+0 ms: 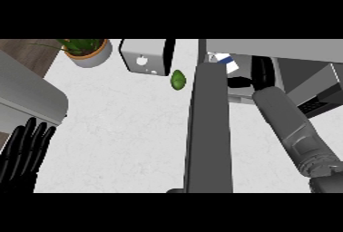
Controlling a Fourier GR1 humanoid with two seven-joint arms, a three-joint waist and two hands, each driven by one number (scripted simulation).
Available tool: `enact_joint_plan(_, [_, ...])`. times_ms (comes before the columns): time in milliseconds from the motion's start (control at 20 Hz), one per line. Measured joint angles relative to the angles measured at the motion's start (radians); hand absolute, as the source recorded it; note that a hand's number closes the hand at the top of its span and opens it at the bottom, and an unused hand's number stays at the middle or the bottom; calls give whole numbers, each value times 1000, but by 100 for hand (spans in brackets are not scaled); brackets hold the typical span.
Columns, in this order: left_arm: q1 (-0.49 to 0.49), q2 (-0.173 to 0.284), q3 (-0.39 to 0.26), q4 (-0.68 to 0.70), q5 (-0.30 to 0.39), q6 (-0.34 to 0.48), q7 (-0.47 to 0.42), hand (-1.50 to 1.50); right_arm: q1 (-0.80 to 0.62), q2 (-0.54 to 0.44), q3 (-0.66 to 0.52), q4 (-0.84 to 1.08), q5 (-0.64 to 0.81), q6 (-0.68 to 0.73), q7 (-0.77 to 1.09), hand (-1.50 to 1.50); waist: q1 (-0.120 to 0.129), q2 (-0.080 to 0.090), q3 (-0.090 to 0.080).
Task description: Pick up the milk, place it into the microwave and close the microwave
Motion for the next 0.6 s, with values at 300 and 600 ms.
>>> enact_joint_plan(300, [-5,-3,-8,18,-19,-2,-14,-150,-16,28,-8,11,-2,2,-5,-150,-6,-1,0])
enact_joint_plan(600, [-6,-6,-14,8,-33,4,-4,-150,-26,31,-37,10,-23,-27,2,-150,-14,-4,0])
